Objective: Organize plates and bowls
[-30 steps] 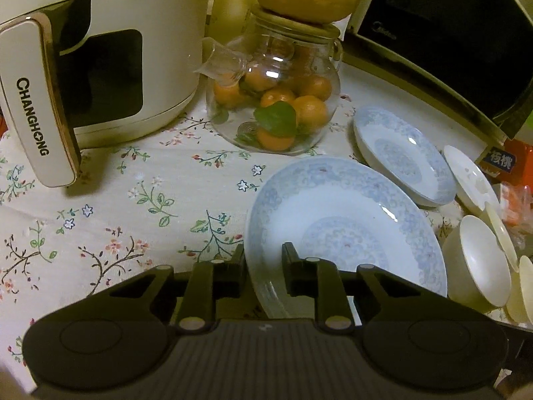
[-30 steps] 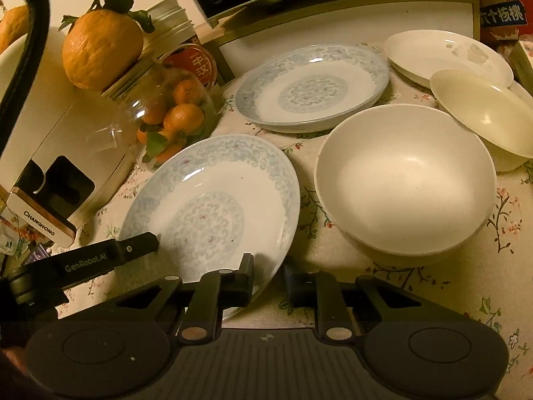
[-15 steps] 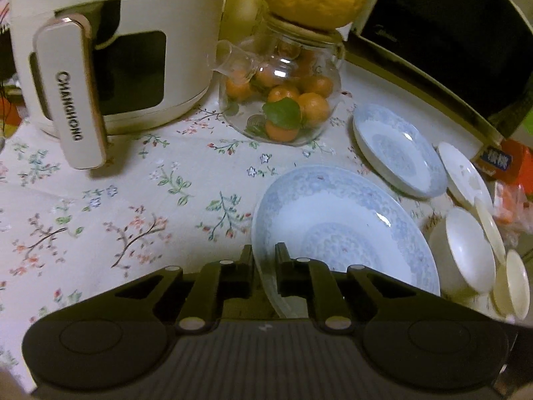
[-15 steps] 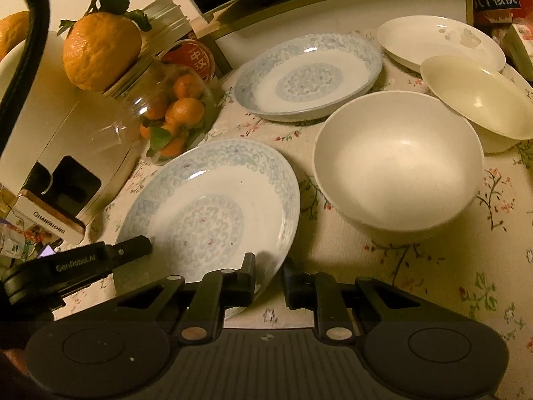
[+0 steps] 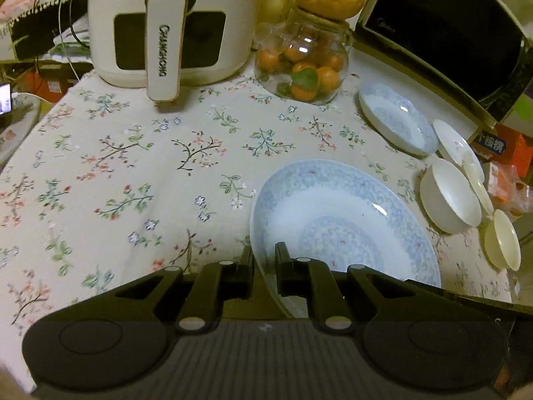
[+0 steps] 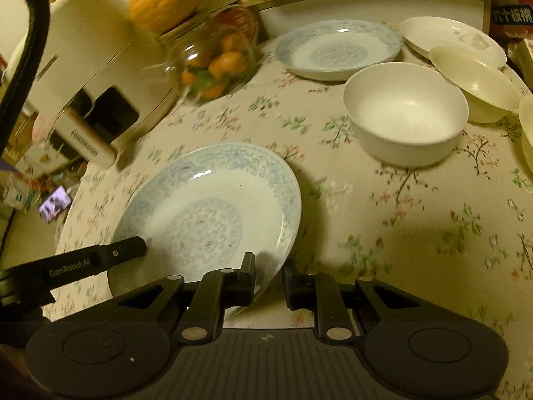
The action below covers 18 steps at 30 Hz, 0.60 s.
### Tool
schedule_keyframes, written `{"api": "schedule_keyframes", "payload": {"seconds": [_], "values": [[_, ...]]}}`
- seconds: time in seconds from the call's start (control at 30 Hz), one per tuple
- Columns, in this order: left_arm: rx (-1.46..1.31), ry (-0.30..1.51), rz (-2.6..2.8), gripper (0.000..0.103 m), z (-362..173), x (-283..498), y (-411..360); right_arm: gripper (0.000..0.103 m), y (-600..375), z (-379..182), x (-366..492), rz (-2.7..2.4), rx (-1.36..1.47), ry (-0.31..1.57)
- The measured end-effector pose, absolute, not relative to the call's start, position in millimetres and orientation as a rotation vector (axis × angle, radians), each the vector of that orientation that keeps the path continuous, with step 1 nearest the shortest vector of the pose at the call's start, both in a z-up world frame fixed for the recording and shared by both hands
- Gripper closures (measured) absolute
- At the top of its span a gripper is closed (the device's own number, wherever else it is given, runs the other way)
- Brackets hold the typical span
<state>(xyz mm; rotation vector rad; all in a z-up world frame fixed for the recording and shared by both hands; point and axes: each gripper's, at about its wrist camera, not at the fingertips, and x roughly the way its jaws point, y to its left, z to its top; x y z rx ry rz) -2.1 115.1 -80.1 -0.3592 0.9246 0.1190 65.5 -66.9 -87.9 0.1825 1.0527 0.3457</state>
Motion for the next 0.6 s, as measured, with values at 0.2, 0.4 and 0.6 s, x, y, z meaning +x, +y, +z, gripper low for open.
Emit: {"api": "schedule_keyframes", "payload": {"seconds": [0.2,0.4,0.6], "values": [[-0.362,0.924,0.118,0.092,-77,-15,114,0.086,-65,-80,53,0.368,0.136,1.016],[-0.361,0.984,0.135,0.092,-88,-20,109,0.086,-66,-91,50,0.355,0.109,1.058],[-0.360,1.013,0.142,0.091,-93,-18,108,0.086,-64,-96,47,0.357,0.088,1.063]]}}
